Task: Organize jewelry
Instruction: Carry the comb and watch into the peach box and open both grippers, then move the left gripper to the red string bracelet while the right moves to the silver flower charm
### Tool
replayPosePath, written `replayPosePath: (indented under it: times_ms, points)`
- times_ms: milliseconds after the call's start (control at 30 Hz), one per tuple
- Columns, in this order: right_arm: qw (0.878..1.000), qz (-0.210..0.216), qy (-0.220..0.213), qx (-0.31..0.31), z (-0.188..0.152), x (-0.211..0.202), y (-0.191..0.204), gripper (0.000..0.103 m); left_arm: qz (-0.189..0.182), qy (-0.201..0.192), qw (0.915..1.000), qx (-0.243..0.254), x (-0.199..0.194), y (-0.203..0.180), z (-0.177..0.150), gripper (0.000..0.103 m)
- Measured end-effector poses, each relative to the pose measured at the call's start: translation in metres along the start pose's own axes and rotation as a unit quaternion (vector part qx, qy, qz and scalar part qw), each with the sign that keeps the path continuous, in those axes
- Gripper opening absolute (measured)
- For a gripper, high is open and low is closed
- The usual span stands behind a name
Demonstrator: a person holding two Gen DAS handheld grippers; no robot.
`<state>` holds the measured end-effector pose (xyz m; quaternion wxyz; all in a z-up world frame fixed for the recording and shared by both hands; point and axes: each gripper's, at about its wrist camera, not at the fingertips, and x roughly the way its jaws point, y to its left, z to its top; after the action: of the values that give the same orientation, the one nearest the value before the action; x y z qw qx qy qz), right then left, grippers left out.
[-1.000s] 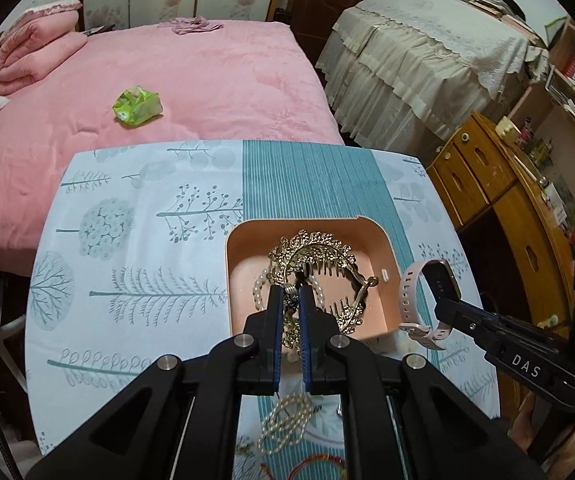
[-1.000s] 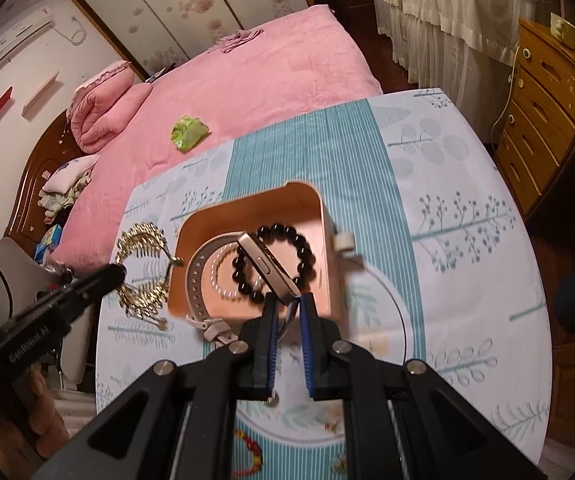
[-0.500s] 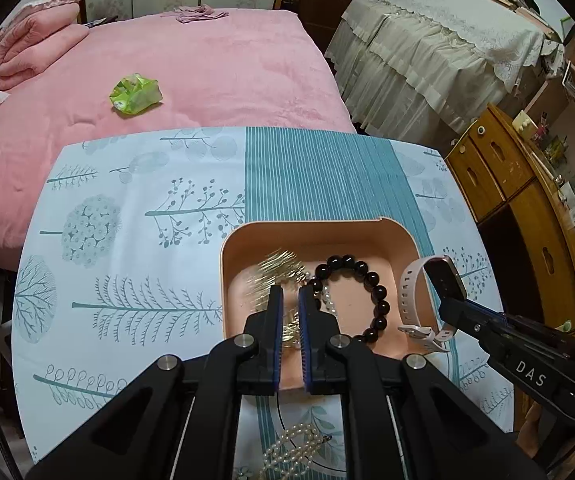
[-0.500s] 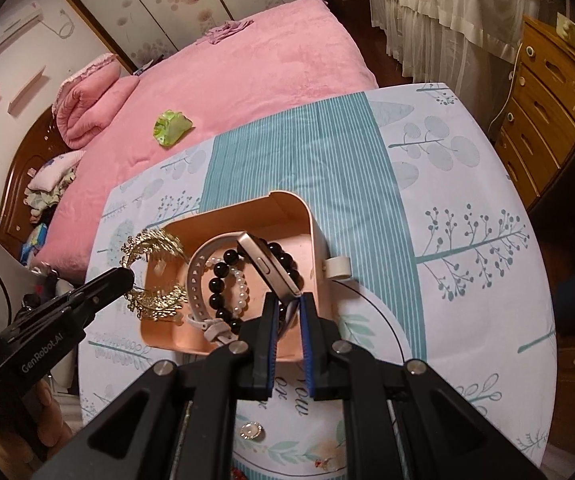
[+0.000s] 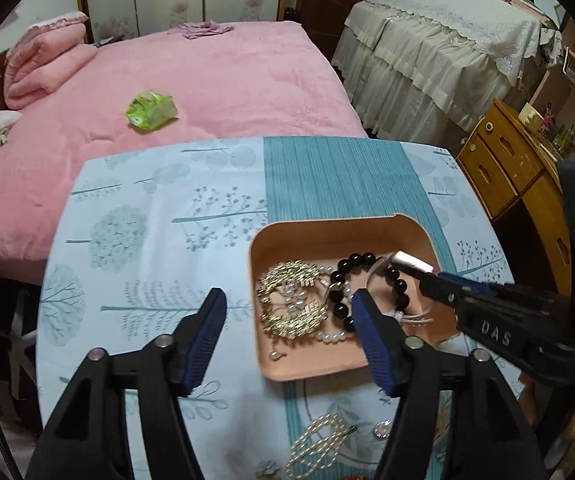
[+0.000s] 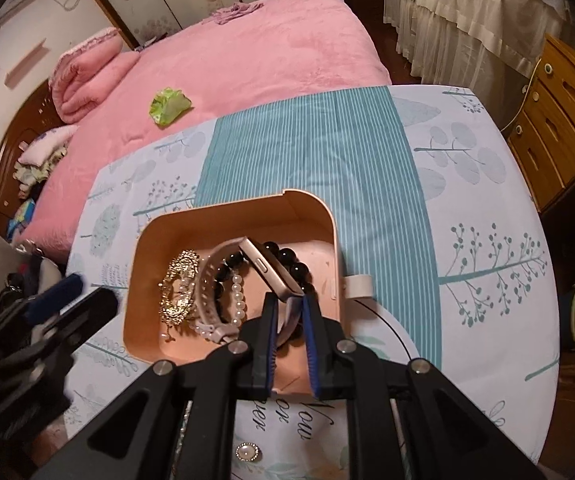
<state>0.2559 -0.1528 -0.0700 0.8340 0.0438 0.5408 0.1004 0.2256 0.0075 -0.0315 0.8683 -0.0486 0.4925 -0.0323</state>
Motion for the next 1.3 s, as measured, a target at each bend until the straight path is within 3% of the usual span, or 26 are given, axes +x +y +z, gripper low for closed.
replayPosePath:
  times_ms: [100,533,933,967,1033,1100,1300]
  points:
    - [1.000,-0.002,-0.001,-0.011,-0.001,-0.002,0.005,0.017,0.019,-0.001,0.9998,-0.009,-0.006,0.007,-0.007,0.079]
    - [1.000,0.011,-0.006,-0.024,-0.031,-0.032,0.006,0.019,0.040,0.030,0.9986,-0.017,-0.023,0.021,-0.038,0.079]
    - [1.000,0.010,-0.008,0.008,-0.090,-0.077,-0.023,0.019,0.012,0.021,0.9997,-0.001,-0.058,0.008,-0.065,0.079]
    - [1.000,0.007,-0.009,0.009,-0.095,-0.081,-0.025,0.020,0.009,0.021,0.9997,0.001,-0.061,0.005,-0.067,0.079]
    - [1.000,0.001,-0.010,0.012,-0.104,-0.087,-0.028,0.035,0.004,0.019,0.9998,0.008,-0.068,0.000,-0.072,0.079]
    - [1.000,-0.006,-0.017,0.016,-0.116,-0.096,-0.032,0.041,0.000,0.017,0.9997,0.016,-0.074,-0.007,-0.078,0.079]
    - [1.000,-0.015,-0.012,0.019,-0.148,-0.102,-0.044,0.042,-0.018,0.030,0.9987,0.037,-0.077,-0.025,-0.104,0.079]
